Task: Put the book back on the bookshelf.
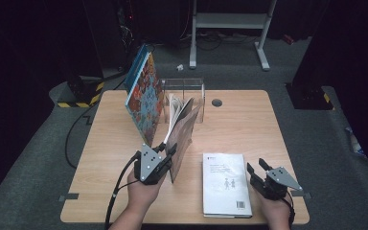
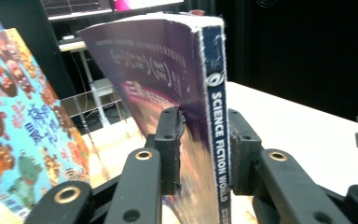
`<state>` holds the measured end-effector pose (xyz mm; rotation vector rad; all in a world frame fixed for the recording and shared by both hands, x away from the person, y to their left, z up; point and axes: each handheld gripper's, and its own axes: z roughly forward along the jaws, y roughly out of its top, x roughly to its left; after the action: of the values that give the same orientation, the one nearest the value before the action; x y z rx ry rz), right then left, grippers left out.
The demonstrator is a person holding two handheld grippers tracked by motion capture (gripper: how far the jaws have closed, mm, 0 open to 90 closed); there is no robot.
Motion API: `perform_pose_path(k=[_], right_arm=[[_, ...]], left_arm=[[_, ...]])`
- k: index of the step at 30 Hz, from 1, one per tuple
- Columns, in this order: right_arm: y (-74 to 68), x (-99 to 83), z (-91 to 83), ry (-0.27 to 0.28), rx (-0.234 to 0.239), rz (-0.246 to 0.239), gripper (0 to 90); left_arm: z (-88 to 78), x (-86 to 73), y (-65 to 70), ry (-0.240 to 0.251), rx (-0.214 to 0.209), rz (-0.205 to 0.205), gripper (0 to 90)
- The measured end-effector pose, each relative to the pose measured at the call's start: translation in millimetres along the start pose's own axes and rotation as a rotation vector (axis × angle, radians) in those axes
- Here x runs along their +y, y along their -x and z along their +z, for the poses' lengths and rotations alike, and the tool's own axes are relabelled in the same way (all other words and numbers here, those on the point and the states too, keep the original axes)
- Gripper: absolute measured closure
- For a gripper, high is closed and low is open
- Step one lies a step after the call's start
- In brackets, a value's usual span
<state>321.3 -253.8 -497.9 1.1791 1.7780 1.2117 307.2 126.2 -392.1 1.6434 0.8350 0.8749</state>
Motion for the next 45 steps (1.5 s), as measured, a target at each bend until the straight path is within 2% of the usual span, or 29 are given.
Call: perform_pose_path(k=[4,9,12,20,26,29,31,36,41,45], right_arm=[[1.5,-2.5,2.4,-0.005,0.003,0.007,46.8],[3.3,-3.5,3.1,-0.014,0.0,0.012,46.3],[4.9,-6.0,4.1,-0.026,-0.006,0.019,46.5],[7.5,-8.6,4.8,-0.035,-0.016,0.021,46.4],[14.4,-6.2,2.3,-0.046,-0.026,0.023,46.4],[17.0,-5.9,-2.4,-0.048,-0.035,0.007,46.2],[18.6,-9.6,-7.5,-0.032,-0.05,0.027,46.3],[16.8,-13.3,-8.5,-0.041,-0.047,0.012,46.4],[17.7,-14.6,-10.5,-0.041,-0.047,0.017,46.5],[16.5,-15.8,-9.4,-0.046,-0.042,0.012,46.5]], left_arm=[[-2.6,-0.9,-8.4,0.01,0.003,-0.014,73.4],[-4.2,-0.6,-12.9,0.006,0.011,0.001,76.6],[-5.0,-0.6,-17.3,0.004,0.014,-0.004,79.4],[-6.2,-1.2,-28.5,-0.004,0.003,-0.034,79.9],[-6.4,-1.1,-32.8,-0.009,-0.009,-0.029,79.8],[-6.3,-0.9,-33.4,-0.009,-0.011,-0.023,80.0],[-6.1,-0.6,-33.6,-0.009,-0.012,-0.028,79.6],[-7.8,2.6,-33.0,0.012,0.005,-0.048,75.0],[-8.0,7.3,-31.7,0.015,0.005,-0.04,74.0],[-5.8,9.8,-31.5,0.006,-0.002,-0.035,66.8]])
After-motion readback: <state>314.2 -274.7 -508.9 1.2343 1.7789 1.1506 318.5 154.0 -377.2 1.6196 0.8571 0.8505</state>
